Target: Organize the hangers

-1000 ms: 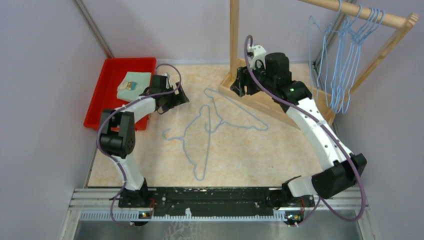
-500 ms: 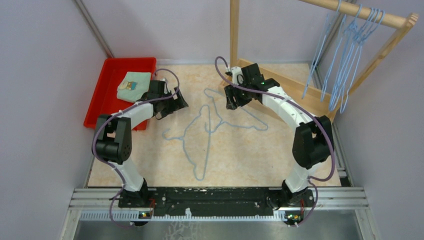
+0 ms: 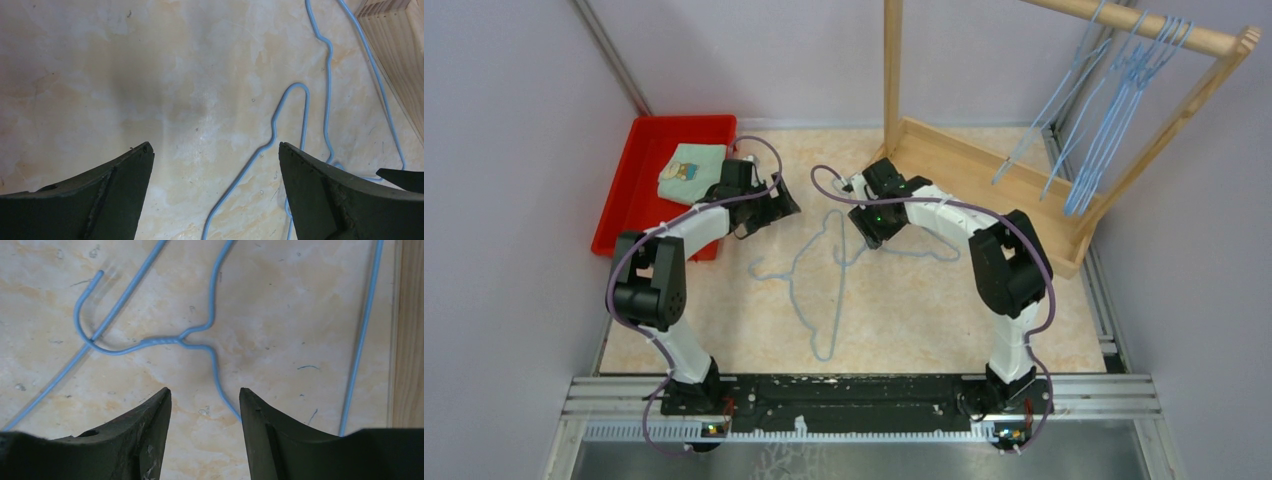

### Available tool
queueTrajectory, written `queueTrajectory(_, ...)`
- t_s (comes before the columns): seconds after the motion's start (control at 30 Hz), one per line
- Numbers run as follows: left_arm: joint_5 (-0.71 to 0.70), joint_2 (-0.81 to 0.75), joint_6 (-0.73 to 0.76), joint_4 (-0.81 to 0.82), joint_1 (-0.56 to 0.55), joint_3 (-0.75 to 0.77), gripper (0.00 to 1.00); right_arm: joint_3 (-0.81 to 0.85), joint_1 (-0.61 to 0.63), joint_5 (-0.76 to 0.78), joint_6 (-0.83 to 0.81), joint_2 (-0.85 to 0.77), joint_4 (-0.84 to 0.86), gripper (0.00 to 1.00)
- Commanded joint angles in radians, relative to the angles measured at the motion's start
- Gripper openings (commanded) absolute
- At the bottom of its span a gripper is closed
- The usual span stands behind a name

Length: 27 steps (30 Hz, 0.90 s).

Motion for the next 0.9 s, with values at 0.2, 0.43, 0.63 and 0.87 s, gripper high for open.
queueTrajectory(0.2, 0.004, -0.043, -0.014, 0.002, 0.011, -0.037, 1.0, -0.012, -0.004, 0.109, -0.019, 0.072, 0.057, 0.5)
queueTrajectory(0.43, 0.009, -0.037, -0.016, -0.002, 0.028, -0.035, 1.0, -0.056, -0.008, 0.111, 0.002, 0.093, 0.091, 0.46)
queueTrajectory(0.63, 0.01, -0.046, -0.017, -0.005, 0.038, -0.051, 1.0, -0.102, -0.01, 0.076, 0.016, 0.108, 0.102, 0.14)
queueTrajectory(0.87, 0.015, -0.075, -0.019, -0.009, 0.044, -0.06, 1.0, -0.102, -0.014, 0.003, 0.06, 0.07, 0.121, 0.0)
